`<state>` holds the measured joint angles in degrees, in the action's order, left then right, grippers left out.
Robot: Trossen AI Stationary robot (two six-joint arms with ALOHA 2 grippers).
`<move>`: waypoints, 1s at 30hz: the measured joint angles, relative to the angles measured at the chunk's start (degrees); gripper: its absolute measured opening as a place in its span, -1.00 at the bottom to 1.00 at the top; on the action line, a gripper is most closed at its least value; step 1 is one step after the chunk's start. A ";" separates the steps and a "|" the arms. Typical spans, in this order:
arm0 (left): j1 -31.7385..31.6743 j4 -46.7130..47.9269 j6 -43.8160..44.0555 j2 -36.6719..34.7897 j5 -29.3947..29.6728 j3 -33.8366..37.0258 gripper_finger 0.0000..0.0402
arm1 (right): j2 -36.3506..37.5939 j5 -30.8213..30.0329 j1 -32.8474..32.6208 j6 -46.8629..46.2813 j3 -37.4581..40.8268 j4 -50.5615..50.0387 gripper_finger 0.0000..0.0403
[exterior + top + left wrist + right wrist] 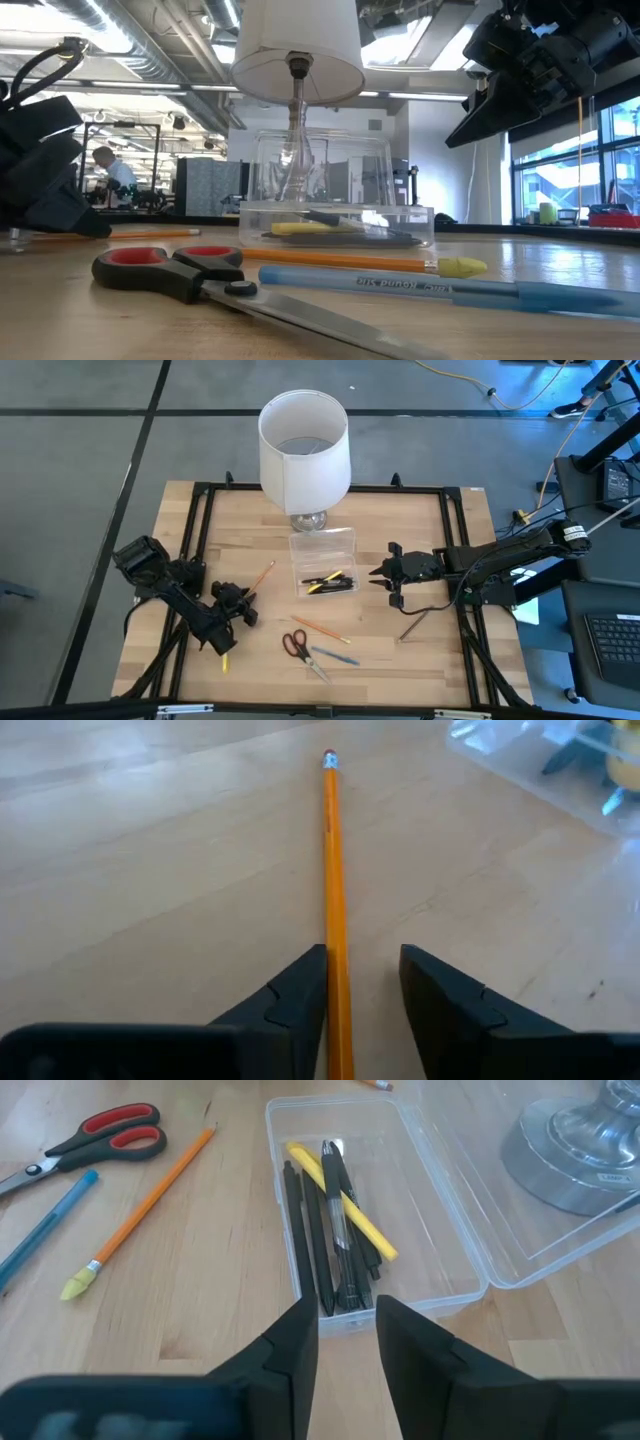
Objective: Pick & place school supplies into a supply box
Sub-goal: Put the orange pencil into the transparent supply box
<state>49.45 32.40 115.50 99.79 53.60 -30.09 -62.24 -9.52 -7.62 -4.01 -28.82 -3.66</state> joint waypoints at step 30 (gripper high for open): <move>5.76 -0.86 1.44 10.25 8.80 -0.09 -0.46 | 0.00 0.02 0.00 0.17 0.02 -0.09 -0.46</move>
<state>55.21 31.54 116.94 110.04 62.40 -30.17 -62.24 -9.50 -7.62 -3.84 -28.80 -3.74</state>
